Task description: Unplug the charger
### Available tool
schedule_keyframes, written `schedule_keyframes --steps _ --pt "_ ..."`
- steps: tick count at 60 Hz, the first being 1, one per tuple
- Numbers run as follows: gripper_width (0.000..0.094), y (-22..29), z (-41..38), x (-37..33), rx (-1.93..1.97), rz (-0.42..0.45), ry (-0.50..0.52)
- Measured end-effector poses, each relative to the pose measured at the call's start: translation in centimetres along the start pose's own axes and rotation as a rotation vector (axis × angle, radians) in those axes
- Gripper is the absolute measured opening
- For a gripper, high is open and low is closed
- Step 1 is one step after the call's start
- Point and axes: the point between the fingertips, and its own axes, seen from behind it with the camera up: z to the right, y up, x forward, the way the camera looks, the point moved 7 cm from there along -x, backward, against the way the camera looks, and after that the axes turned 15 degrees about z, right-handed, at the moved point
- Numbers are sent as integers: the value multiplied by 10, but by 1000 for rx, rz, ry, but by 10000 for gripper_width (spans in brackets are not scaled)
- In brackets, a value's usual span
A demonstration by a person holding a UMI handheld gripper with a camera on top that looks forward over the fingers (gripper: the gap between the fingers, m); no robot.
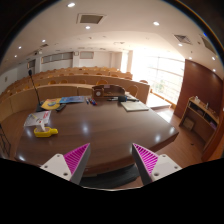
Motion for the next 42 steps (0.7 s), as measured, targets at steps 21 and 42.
schedule_keyframes --steps 21,42 --pt "862 -46 -42 7 9 -93 -44" --pt "855 -112 -218 31 24 -131 100"
